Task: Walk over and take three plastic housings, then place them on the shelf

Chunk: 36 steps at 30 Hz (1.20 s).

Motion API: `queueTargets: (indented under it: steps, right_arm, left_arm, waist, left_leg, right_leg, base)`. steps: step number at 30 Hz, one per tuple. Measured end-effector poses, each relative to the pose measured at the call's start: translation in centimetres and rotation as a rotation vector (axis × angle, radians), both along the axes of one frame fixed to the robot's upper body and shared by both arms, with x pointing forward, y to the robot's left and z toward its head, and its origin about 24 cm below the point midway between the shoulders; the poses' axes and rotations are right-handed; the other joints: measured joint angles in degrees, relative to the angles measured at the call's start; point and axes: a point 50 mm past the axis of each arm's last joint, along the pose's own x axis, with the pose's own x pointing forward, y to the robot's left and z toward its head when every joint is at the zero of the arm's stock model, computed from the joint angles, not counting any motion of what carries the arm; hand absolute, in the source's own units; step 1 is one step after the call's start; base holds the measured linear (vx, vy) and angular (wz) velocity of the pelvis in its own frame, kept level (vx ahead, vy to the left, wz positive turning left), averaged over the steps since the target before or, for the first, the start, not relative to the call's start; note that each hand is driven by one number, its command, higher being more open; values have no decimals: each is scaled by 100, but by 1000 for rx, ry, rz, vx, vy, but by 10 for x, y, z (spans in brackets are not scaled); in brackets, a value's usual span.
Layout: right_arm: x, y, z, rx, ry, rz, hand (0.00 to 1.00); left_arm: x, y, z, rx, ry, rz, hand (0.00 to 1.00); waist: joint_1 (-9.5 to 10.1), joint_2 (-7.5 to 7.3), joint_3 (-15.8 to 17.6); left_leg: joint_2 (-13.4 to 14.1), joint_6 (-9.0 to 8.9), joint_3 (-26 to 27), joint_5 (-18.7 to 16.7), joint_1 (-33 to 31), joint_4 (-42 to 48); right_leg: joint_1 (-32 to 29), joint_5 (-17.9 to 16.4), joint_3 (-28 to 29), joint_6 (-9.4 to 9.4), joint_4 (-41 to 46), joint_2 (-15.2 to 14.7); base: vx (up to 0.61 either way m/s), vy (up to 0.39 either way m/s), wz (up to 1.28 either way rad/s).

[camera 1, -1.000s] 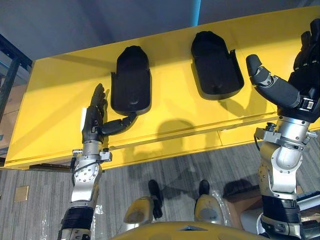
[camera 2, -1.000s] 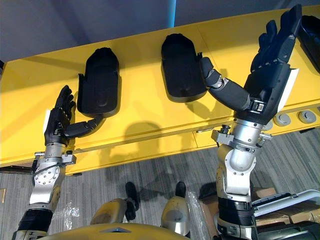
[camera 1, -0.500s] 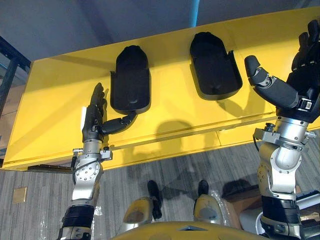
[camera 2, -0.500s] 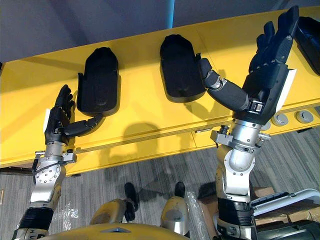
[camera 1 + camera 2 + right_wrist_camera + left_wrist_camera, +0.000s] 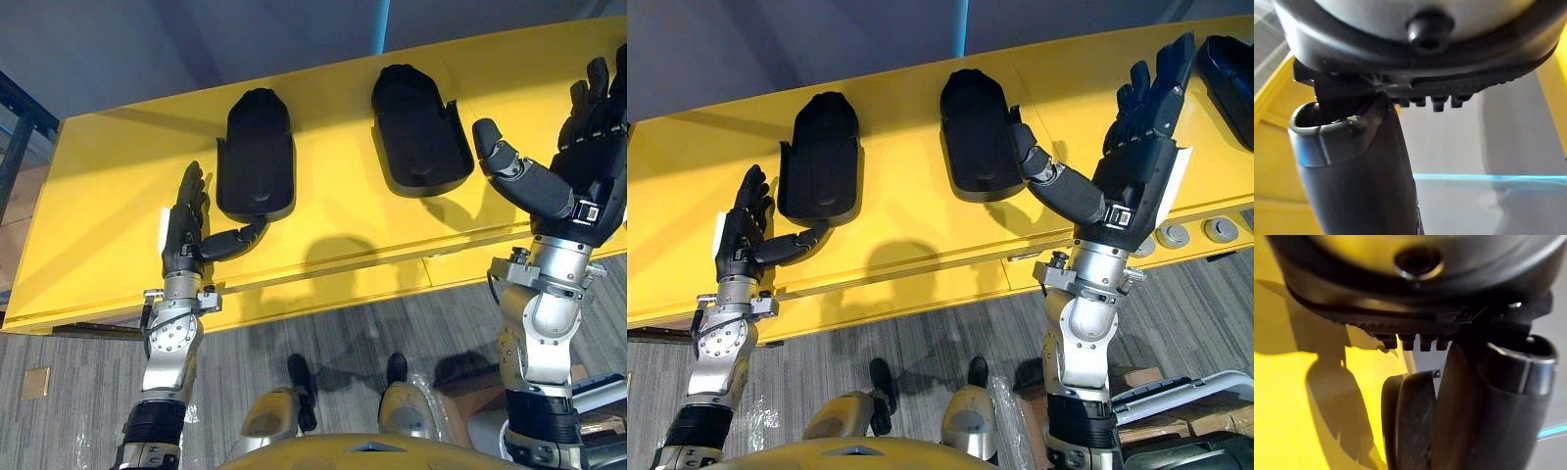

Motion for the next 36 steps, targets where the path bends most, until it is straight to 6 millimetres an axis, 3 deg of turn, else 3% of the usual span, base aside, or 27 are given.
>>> queueTargets:
  steps: [10, 19, 25, 31, 36]
  right_arm:
    - [-6, 8, -22, 62, 85, 26, 100]
    - [-2, 24, -29, 103, 130, 89, 100]
    - [1, 29, -38, 110, 212, 108, 100]
    - [2, 25, -47, 103, 271, 106, 100]
    - [4, 28, -52, 99, 315, 145, 100]
  left_arm:
    - [-16, -10, 1, 17, 37, -59, 100]
    - [-33, -24, 39, -49, -147, -144, 100]
    - [-40, -31, 59, -104, -257, -219, 100]
    - [-55, -19, 64, -111, -299, -148, 100]
    - [-68, -5, 79, -188, -423, -46, 100]
  waist:
    - [-3, -140, -314]
    - [32, -71, -639]
    - [159, 10, -879]
    - [155, -8, -1050]
    - [175, -151, -1155]
  left_leg:
    - [-49, -23, -74, 158, 264, -439]
    - [-87, -29, -242, 198, 462, -658]
    - [-86, -48, -300, 215, 454, -667]
    - [-76, -74, -349, 246, 442, -669]
    - [-73, -91, -369, 263, 432, -670]
  right_leg:
    - [251, 53, -140, 15, -278, 44]
    - [540, 54, -299, 23, -421, 48]
    - [587, 48, -356, 16, -471, 57]
    - [622, 36, -457, -3, -471, 68]
    - [624, 27, -471, -18, -464, 71]
  base:
    - [22, 2, 3]
    - [26, 7, 9]
    - [-9, 0, 4]
    - [-17, 0, 6]
    - [-5, 2, 1]
